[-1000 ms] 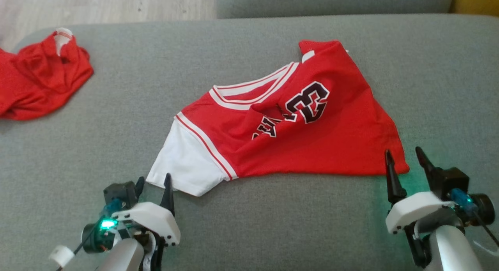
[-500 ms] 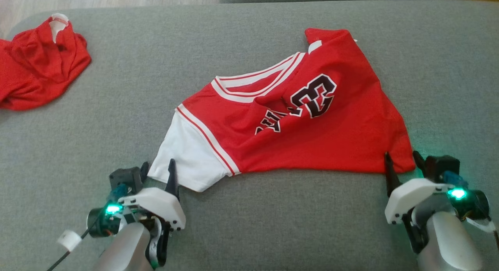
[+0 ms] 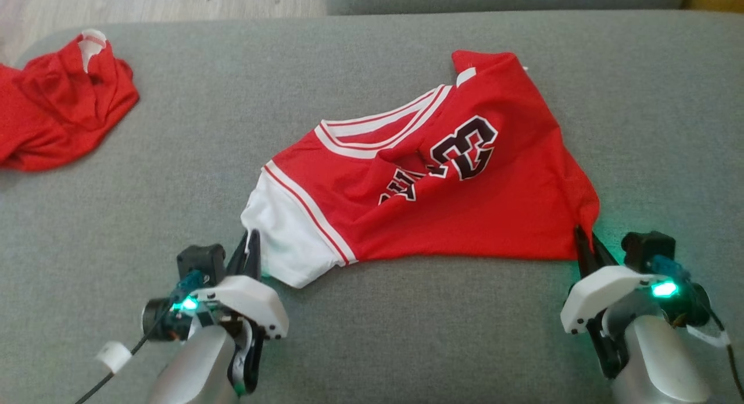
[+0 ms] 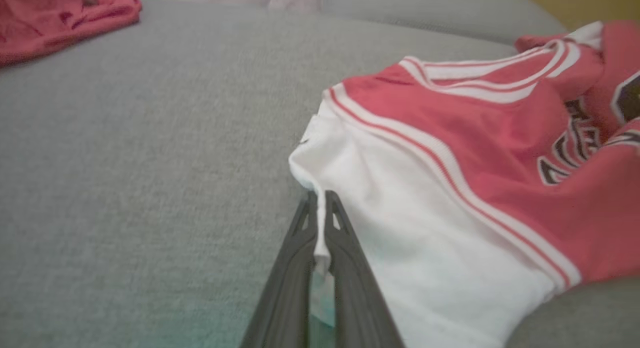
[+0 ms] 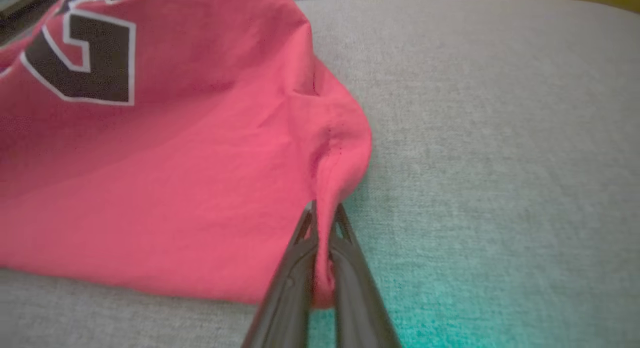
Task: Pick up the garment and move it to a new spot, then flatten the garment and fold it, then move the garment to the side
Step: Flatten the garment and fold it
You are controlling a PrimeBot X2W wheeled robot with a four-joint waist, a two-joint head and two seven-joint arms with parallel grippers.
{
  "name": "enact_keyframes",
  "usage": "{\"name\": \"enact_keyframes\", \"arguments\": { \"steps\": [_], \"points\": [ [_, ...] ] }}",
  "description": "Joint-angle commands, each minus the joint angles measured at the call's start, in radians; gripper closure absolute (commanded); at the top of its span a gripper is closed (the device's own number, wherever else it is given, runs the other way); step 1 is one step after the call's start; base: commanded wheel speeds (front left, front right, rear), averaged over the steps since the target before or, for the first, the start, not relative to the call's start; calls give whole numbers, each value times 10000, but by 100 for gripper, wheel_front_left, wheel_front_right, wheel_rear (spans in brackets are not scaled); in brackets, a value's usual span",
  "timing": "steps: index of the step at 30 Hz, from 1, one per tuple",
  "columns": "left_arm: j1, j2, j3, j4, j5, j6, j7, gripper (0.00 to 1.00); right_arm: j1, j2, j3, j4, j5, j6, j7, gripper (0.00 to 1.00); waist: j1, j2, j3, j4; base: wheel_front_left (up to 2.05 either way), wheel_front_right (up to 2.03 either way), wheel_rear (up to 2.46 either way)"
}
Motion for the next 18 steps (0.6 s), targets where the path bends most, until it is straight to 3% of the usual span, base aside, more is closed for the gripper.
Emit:
{"name": "enact_keyframes", "arguments": {
  "steps": [1,9,18],
  "points": [
    [-203,265,284,-454,101,21,-221,100,-88,-10,280,-401,47,67,-195,100,-1,0,-116,-11,0,0,0],
    [247,696,563,-2919,-103,-15,-622,100,201,-10,378,-2224,826,67,-731,100,-1,0,-906,45,0,0,0],
    [481,1796,930,-7472,-33,312,246,100,1028,-10,375,-6045,1659,67,-351,100,-1,0,-2013,92,0,0,0]
  ]
}}
